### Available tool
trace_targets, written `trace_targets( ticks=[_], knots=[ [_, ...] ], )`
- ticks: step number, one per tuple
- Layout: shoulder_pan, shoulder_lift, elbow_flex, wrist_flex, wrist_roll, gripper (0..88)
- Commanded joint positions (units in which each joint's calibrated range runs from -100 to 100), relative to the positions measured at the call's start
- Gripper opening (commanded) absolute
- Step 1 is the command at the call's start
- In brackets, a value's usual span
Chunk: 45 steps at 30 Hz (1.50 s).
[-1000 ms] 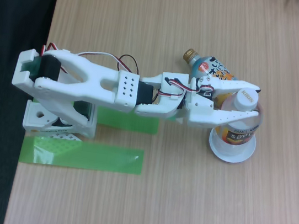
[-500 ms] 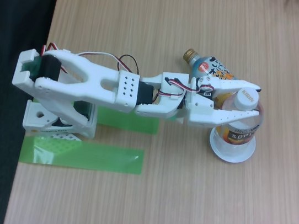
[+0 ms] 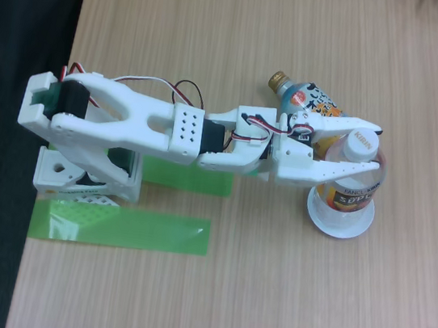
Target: Pick up the plastic bottle and stand it up on the white place
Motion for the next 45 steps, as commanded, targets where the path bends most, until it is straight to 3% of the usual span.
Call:
trace_targets(
  ticks=[1, 45],
  knots=[
    [-0.3, 0.1, -2.7, -0.41, 0.36, 12.2],
    [-3.78, 7.58, -8.86, -1.01, 0.36, 12.9]
  ],
)
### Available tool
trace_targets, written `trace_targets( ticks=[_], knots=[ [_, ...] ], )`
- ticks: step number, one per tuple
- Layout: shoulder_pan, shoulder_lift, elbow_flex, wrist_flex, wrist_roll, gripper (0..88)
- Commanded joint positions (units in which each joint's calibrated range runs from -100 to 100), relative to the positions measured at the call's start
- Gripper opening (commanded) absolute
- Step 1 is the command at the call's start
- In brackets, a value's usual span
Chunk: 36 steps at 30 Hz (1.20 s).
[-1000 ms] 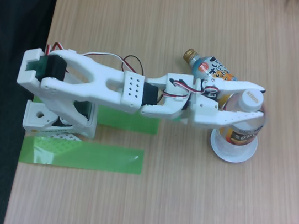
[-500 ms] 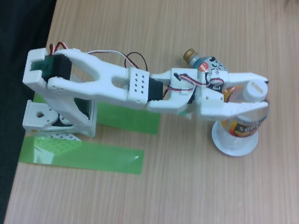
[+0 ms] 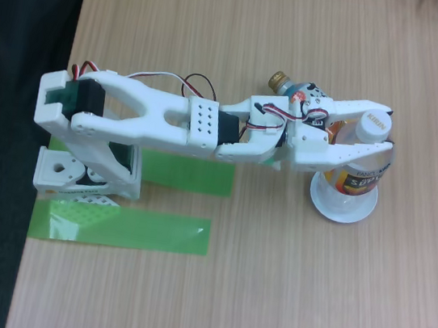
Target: Pick up the plastic bottle and stand it up on the white place
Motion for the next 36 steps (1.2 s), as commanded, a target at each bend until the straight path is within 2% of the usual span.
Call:
trace_targets(
  ticks=[1, 36],
  knots=[
    [0.1, -0.42, -2.98, -0.59, -0.06, 12.9],
    [0.1, 0.33, -5.88, -0.59, -0.12, 12.8]
  ],
)
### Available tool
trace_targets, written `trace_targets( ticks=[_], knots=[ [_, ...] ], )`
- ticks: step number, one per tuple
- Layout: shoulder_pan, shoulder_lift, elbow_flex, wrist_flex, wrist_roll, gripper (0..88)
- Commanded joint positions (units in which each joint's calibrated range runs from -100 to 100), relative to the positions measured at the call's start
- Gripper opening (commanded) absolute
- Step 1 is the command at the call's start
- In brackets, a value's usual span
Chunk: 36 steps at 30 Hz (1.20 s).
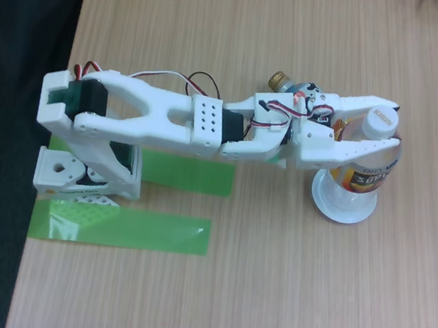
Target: Pick up the plastic bottle and stand it up on the white place
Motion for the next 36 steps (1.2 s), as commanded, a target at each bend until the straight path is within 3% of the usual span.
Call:
trace_targets(
  ticks=[1, 36],
  knots=[
    [0.18, -0.17, -2.63, -0.67, -0.12, 12.8],
    [0.1, 3.78, -6.43, -0.67, -0.59, 13.3]
  ],
)
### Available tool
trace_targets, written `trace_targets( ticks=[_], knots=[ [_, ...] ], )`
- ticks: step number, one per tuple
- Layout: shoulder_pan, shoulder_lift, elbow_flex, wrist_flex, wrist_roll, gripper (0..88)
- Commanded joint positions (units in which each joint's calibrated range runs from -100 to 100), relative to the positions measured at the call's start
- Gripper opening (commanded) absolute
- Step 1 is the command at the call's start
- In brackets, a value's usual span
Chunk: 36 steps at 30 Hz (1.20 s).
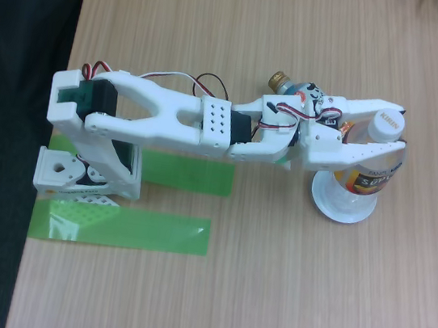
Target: Pick up the plastic bottle and stand it up on the white place
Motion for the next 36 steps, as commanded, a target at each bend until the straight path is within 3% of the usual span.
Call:
trace_targets(
  ticks=[1, 7, 28, 33, 36],
  knots=[
    [0.1, -0.68, -3.09, -0.67, -0.43, 14.6],
    [0.18, -0.85, -2.63, -0.67, -0.43, 26.6],
    [2.62, -1.1, -2.54, -0.67, -0.54, 27.9],
    [2.69, -1.94, -2.82, -0.67, -2.22, 39.5],
    [2.1, -5.39, -1.55, -0.07, -2.32, 41.9]
  ],
)
